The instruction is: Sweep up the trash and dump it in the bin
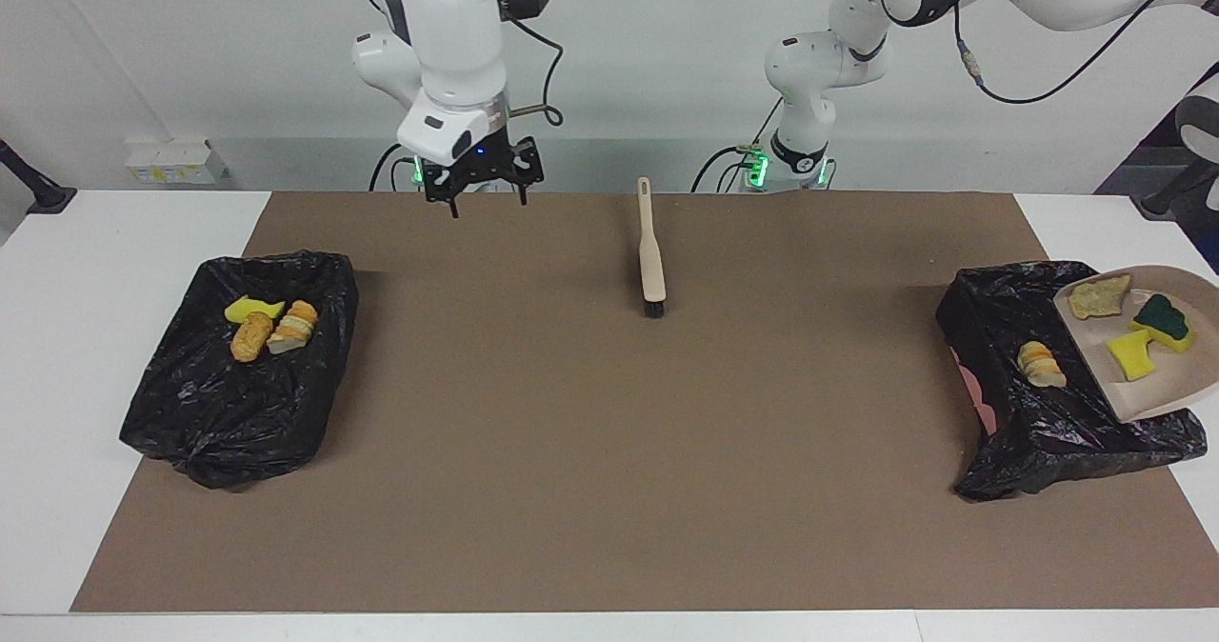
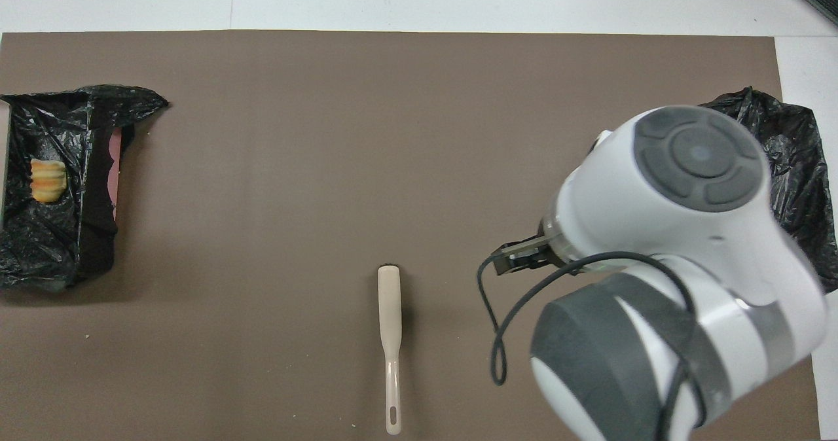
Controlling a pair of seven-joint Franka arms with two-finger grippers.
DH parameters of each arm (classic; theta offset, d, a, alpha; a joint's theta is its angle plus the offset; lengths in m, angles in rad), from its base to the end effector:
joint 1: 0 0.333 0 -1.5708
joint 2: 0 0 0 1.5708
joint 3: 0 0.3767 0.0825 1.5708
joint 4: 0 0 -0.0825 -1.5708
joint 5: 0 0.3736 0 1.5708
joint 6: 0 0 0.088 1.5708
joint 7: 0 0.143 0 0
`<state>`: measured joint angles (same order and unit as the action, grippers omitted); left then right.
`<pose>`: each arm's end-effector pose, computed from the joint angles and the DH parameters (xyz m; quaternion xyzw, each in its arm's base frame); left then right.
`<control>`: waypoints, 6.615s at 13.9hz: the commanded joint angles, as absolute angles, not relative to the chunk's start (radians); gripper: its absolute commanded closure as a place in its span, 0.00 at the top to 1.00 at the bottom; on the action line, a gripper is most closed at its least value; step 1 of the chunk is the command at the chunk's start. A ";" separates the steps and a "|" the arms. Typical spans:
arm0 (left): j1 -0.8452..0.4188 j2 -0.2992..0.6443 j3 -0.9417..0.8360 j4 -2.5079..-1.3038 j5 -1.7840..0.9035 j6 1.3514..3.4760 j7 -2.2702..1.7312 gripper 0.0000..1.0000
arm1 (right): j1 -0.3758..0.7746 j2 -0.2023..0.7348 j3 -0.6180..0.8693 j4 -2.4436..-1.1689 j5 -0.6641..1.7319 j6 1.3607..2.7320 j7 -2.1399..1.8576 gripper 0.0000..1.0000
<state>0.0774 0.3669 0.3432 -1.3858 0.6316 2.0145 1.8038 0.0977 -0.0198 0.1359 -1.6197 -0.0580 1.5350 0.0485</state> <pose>0.6496 0.2993 0.5894 -0.6385 0.6720 0.2570 0.2732 0.5169 0.1151 0.6346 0.9947 0.0922 -0.0279 0.0346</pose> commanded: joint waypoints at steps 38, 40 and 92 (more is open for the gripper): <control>0.019 0.303 -0.485 -1.632 0.275 1.782 -0.091 0.00 | 0.043 -0.052 -0.114 -1.634 -0.005 1.569 0.034 1.00; -0.026 0.351 -0.488 -1.621 0.273 1.815 -0.242 0.00 | 0.043 -0.052 -0.114 -1.634 -0.005 1.569 0.034 1.00; -0.065 -0.071 -0.026 -1.523 -0.029 1.456 0.143 1.00 | 0.043 -0.052 -0.114 -1.634 -0.005 1.569 0.034 1.00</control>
<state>-0.1068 -0.0805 -0.0116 -1.5349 0.0087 1.4838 0.1286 0.0461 -0.0277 -0.1123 -1.6034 -0.0221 1.5499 0.0404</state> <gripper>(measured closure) 0.000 0.000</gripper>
